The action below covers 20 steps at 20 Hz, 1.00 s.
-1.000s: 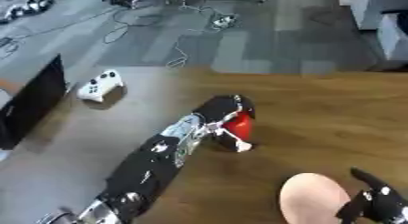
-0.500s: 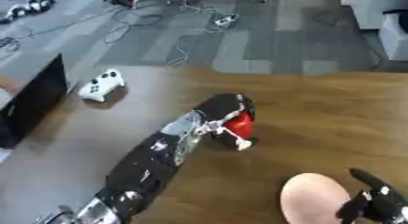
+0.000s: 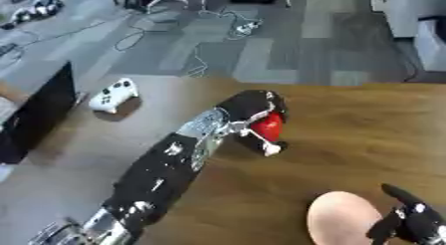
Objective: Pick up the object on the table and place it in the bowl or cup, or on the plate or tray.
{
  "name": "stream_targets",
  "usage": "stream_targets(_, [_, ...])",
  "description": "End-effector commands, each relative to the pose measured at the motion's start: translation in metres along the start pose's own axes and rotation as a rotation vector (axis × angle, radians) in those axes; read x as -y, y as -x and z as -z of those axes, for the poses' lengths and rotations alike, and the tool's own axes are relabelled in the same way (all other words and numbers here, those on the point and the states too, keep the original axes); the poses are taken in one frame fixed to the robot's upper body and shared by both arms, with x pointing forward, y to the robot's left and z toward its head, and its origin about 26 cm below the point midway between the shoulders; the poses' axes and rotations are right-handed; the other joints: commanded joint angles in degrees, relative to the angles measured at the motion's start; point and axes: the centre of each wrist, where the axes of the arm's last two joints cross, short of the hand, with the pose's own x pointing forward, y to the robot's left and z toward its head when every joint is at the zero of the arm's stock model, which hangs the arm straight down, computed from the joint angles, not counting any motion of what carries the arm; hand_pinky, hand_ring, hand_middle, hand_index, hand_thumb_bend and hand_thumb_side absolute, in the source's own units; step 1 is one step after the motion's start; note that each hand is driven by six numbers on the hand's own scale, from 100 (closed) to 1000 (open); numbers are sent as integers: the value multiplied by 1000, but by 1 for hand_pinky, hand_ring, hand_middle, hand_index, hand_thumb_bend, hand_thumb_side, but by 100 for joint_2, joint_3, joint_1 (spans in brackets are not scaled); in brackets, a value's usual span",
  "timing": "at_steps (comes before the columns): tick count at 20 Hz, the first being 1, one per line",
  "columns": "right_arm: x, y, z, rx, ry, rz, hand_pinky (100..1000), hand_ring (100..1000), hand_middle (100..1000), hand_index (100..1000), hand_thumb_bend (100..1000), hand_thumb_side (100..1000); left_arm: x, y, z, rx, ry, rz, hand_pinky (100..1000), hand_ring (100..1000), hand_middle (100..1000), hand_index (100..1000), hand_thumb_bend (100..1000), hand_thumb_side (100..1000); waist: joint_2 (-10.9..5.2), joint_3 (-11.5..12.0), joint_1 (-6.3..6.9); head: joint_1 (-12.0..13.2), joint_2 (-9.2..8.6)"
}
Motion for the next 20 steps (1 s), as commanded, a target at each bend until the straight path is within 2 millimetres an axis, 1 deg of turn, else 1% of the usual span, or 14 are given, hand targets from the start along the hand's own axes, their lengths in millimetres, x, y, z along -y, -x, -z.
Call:
stream_targets(1, [5,-4,-5,0,8,-25,494,566,464,962,100,993,-29,-3,9,57,-37,22,100,196,375,538,303,141,-123,6,-31,-30,4])
stream_targets(5, [9,-3,-16,-24,58,-57,494,568,464,961,100,994,-35,-19,15,128,-35,-13,100,203,380,549,291,140,-151,-39,-58,-26,-5])
stream_targets(10, [14,1,-35,-92,151,-135,494,568,464,961,100,994,-38,-36,20,198,-26,-41,100,212,389,560,294,142,-143,-128,-92,5,-11])
stream_targets(15, [14,-1,-41,-96,196,-180,494,569,465,959,100,974,-38,-51,26,260,-7,-53,100,215,388,562,294,147,-129,-239,-135,58,-23])
stream_targets(20, [11,-9,-45,-63,209,-185,494,569,468,955,100,943,-37,-63,31,318,21,-60,100,215,389,566,293,147,-196,-341,-209,124,17])
